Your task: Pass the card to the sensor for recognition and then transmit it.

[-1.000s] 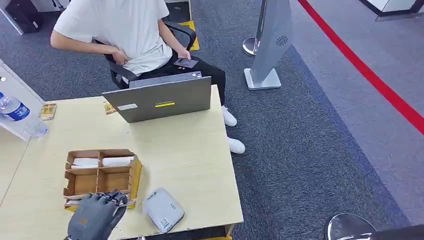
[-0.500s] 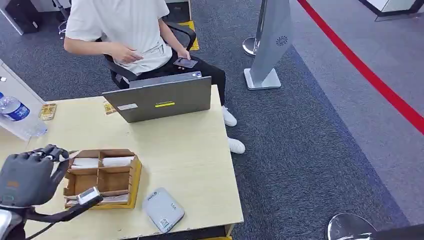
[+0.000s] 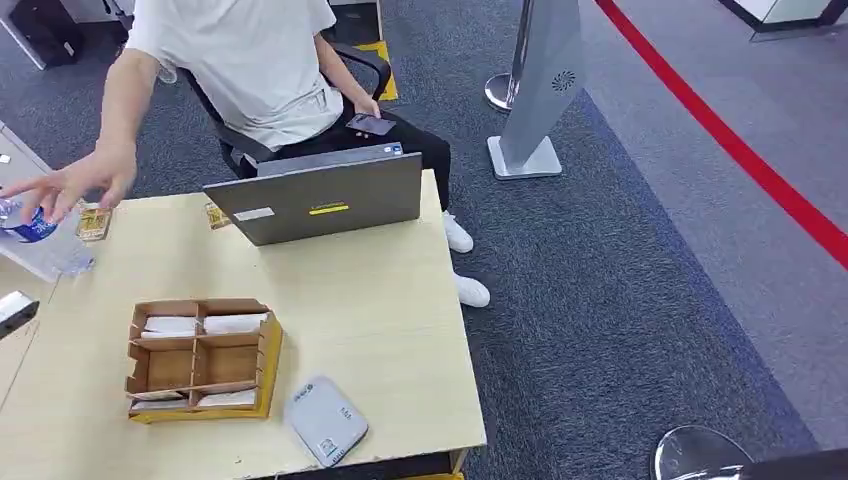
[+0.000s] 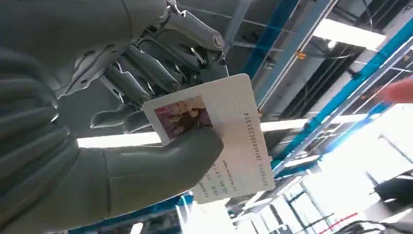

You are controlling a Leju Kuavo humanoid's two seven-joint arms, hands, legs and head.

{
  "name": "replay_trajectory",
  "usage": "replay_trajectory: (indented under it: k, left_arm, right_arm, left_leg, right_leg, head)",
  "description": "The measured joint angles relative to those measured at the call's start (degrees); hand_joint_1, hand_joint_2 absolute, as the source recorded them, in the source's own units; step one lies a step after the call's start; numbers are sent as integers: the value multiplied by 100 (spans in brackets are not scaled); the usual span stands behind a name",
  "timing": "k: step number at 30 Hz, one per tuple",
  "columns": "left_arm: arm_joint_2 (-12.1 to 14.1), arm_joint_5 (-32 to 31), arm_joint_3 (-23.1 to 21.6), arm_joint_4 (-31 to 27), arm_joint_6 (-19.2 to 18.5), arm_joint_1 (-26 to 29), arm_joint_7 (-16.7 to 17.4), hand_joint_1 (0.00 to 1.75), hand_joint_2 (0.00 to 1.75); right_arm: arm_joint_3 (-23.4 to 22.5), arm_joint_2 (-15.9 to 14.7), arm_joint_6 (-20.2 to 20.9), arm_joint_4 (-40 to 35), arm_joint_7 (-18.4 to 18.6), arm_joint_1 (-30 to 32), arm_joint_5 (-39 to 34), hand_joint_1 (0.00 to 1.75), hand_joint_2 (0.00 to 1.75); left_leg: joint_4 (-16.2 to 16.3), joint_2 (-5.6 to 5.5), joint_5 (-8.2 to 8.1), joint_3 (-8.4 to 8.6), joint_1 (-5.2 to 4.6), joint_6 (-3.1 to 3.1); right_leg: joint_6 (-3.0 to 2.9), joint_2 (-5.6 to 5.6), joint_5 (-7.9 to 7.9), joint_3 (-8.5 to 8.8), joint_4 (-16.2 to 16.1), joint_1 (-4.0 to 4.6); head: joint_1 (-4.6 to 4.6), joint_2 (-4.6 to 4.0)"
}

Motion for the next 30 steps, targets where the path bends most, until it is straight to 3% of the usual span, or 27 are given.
replay_trajectory:
  k: [6, 15, 19, 25, 30]
  left_arm:
    - [33, -109, -70, 476, 17, -403, -15, 175, 175]
    - [30, -120, -217, 669, -55, -637, 16, 175, 175]
    - [-13, -120, -567, 754, -142, -963, 101, 175, 175]
    - [-245, -120, -1461, 865, -262, -1481, 409, 175, 175]
    - [-422, -120, -1958, 977, -258, -1731, 415, 175, 175]
  right_arm:
    - [59, 0, 0, 0, -15, -9, 28, 0, 0]
    - [111, 0, -2, 2, -13, -19, 48, 0, 0]
    - [127, 0, -7, 2, 13, -26, 68, 0, 0]
    - [142, 2, 0, 2, 7, -47, 90, 0, 0]
    - [142, 0, 9, 7, -20, -43, 98, 0, 0]
  left_leg:
    - [3, 1, 0, -4, -3, 0]
    - [5, -4, -2, -5, -3, 1]
    - [6, -4, -1, -2, -4, 1]
    - [9, -9, 0, -1, -4, 1]
    - [12, 13, -2, 1, -4, 2]
  right_leg:
    - [1, 2, 1, 1, -1, -2]
    - [1, -4, 0, -2, -7, -2]
    - [2, -5, 1, -1, -7, -2]
    - [2, -8, 4, 7, -6, -3]
    - [1, 19, 4, -2, -6, -3]
  head:
    - [2, 0]
    - [2, 0]
    - [2, 0]
    - [4, 0]
    - [0, 0]
